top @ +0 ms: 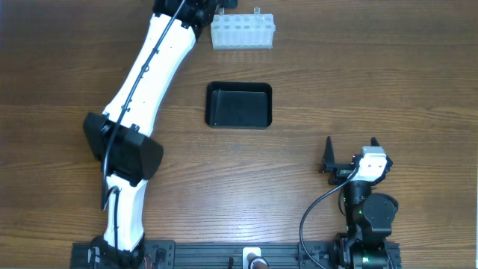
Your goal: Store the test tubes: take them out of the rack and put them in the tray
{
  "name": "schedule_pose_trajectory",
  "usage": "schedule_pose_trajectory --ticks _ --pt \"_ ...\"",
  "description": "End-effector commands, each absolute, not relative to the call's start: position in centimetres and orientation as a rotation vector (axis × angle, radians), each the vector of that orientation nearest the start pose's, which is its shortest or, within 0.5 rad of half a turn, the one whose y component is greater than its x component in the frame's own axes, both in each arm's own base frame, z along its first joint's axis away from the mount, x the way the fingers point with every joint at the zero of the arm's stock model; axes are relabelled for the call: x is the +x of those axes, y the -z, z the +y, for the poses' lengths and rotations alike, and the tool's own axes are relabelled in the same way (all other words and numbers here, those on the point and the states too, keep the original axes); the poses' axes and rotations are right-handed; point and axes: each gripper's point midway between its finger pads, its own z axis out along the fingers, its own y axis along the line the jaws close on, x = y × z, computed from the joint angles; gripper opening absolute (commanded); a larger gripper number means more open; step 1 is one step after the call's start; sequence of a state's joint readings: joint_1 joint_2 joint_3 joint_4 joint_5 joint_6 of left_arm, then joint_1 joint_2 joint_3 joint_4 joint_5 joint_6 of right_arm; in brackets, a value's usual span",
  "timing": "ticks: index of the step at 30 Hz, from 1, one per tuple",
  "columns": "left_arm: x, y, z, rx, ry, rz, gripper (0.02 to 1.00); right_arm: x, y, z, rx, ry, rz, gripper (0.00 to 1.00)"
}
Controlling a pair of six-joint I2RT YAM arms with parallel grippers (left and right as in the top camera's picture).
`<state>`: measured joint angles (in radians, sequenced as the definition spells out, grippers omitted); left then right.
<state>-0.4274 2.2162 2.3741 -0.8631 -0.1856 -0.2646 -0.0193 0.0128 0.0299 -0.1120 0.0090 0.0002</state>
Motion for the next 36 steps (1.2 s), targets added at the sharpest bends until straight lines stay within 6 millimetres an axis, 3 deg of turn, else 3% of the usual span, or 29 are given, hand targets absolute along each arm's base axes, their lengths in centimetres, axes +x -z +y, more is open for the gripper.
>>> schedule_pose_trajectory --ticks 1,6,14,28,36 --pt "51.6 -25.9 -23.1 0.084 0.261 2.407 0.045 24.5 -15.6 -0.7 0.027 0.021 1.665 0.993" --pt "46.5 -21.5 -22.7 0.059 0.294 2.695 0.04 24.5 -15.6 -0.7 0.027 0.021 1.665 0.991" --pt "42.8 -16.5 -22.4 0.07 0.264 2.956 0.04 24.5 -15.6 -0.7 0.027 0.021 1.665 0.993" --pt "42.2 -8.0 -23.1 0.062 0.226 3.162 0.045 24.5 -15.6 -0.7 0.027 0.021 1.665 0.991" --pt "41.8 -4.9 -23.2 0.055 0.209 3.232 0.051 24.5 -15.6 -0.7 0.027 0.02 1.665 0.991"
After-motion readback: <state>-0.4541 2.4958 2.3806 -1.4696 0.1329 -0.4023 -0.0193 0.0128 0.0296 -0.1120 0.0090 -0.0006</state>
